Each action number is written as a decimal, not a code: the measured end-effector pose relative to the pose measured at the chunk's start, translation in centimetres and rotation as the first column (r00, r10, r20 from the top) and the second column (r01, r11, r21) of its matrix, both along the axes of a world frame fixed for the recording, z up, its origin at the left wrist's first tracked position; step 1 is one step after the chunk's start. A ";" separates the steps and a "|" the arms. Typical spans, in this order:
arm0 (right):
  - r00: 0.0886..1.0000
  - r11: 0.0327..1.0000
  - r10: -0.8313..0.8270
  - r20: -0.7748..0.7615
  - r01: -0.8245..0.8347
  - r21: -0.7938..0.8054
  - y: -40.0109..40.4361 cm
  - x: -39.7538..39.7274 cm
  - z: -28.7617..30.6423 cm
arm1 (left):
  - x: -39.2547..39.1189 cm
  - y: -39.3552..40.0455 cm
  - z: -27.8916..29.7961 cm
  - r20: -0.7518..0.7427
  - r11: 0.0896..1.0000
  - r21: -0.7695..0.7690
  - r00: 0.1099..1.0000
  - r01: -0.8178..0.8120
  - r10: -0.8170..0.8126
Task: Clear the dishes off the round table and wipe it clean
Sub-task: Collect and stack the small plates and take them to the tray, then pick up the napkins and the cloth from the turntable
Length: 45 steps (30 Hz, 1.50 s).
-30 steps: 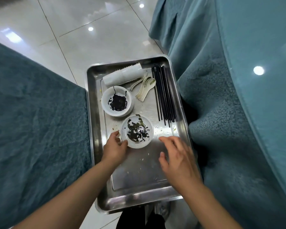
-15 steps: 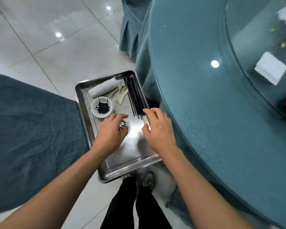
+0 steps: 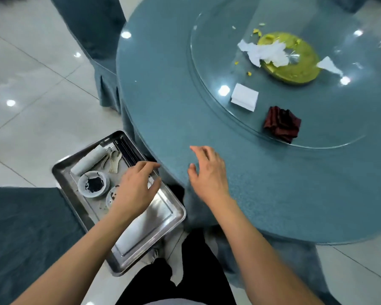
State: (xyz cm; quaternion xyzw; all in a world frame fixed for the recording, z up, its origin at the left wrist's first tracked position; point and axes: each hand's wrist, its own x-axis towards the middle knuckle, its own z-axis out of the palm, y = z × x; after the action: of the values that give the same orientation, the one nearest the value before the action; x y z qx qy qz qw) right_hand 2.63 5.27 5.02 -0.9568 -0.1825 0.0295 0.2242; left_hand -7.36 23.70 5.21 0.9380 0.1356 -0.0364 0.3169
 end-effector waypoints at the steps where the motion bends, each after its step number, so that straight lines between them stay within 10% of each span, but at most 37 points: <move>1: 1.000 1.000 -0.026 0.002 0.026 -0.001 -1.1 0.6 0.1 | 0.8 -0.6 0.2 0.003 1.000 0.006 1.000 0.017 -0.017; 23: 0.988 0.988 -0.150 -0.022 0.151 0.018 -22.1 22.2 -1.6 | 25.1 -19.8 1.1 -0.118 0.973 0.085 0.972 0.212 -0.202; 45: 0.996 0.967 -0.014 0.084 0.034 -0.253 -14.8 55.9 -0.3 | 42.4 -18.2 -7.7 -0.161 0.897 0.331 0.954 0.292 -0.252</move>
State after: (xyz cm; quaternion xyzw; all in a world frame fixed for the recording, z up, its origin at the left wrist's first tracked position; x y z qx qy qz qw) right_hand 58.57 -9.49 4.74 -0.9802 -0.1747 0.0110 0.0925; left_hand 35.03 5.48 -2.46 0.9854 0.0251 -0.1090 0.1282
